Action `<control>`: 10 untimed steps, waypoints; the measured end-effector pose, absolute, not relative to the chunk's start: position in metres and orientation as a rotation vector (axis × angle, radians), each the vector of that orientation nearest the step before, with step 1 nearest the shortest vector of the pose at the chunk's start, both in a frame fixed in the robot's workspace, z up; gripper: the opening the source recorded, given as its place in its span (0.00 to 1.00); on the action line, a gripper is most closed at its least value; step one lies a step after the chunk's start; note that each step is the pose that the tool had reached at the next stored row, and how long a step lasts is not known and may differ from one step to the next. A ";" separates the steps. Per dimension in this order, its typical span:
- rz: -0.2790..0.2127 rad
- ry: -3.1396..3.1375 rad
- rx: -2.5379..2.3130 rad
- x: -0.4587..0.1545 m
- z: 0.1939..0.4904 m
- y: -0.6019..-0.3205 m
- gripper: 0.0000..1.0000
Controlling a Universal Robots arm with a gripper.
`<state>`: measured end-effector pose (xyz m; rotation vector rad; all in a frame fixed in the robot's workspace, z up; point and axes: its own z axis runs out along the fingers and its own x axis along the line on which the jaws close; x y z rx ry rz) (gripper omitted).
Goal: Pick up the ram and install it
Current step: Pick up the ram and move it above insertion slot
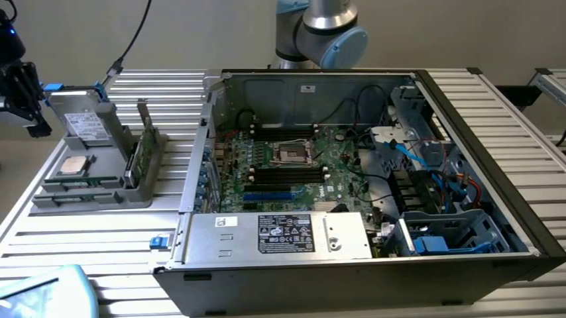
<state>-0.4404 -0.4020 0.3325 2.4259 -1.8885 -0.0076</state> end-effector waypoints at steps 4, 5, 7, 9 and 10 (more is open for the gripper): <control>-0.008 -1.899 2.418 -0.440 0.332 -0.402 0.10; -0.009 -1.906 2.413 -0.440 0.332 -0.402 0.10; -0.013 -1.927 2.402 -0.440 0.332 -0.402 0.10; -0.019 -1.951 2.393 -0.440 0.332 -0.402 0.10; -0.023 -1.965 2.388 -0.440 0.332 -0.402 0.10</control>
